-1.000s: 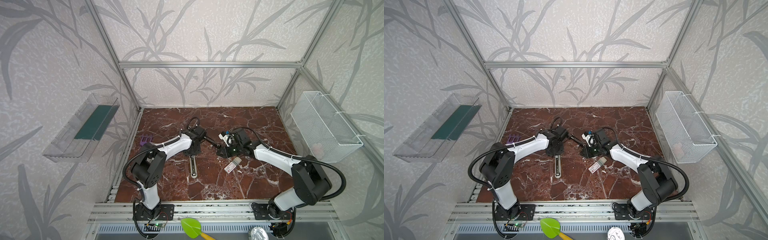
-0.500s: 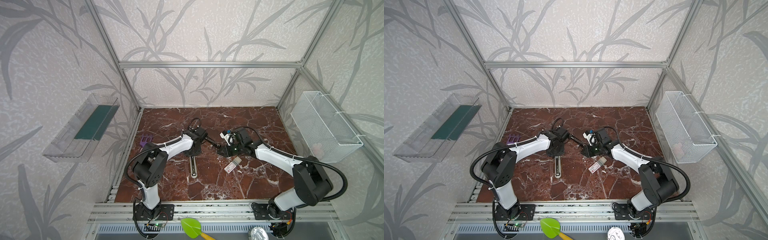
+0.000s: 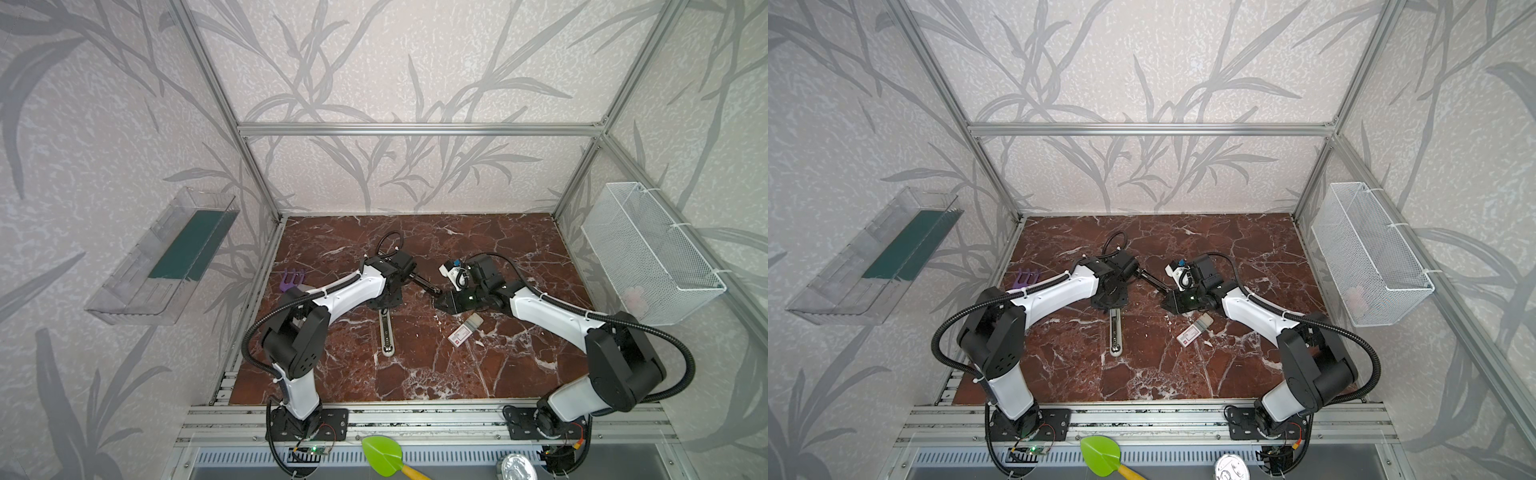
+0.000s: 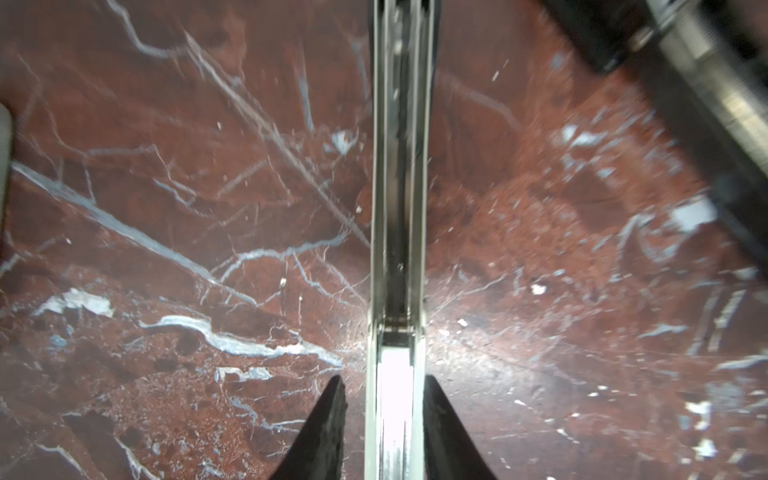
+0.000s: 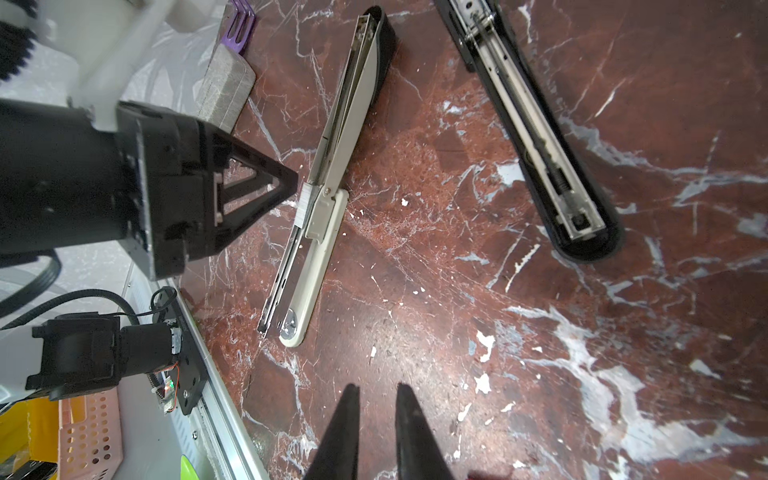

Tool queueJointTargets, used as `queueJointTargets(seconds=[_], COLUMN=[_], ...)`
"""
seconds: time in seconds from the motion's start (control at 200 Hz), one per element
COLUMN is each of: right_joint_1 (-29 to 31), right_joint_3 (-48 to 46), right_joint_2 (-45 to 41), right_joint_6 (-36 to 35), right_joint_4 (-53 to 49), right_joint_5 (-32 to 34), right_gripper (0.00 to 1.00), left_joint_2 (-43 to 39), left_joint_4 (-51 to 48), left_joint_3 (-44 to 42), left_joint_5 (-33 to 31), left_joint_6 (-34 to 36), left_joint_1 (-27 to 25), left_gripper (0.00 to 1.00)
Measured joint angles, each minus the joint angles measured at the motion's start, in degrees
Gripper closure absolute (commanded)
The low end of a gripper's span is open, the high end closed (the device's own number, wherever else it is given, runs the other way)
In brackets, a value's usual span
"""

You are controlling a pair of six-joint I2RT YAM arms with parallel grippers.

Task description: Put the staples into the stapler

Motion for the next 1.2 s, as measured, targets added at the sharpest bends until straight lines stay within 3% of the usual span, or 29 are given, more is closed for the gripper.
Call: queueJointTargets(seconds=[0.435,1.2], right_joint_1=[0.09,0.09], right_joint_3=[0.0,0.0], right_joint_2=[0.0,0.0], right_joint_6=[0.0,0.0], right_joint_4=[-0.04,-0.9], right_joint_5=[0.24,0.26], right_gripper=[0.81,0.81], left_joint_2=[4.79,6.32], left_joint_4=[0.55,2.54], left_joint_3=[1.62,-0.22], left_joint_5=[1.4,3.34], left_joint_6=[2.56,3.37], left_joint_1=[3.78,4.04], left_gripper=[0.67,0.71])
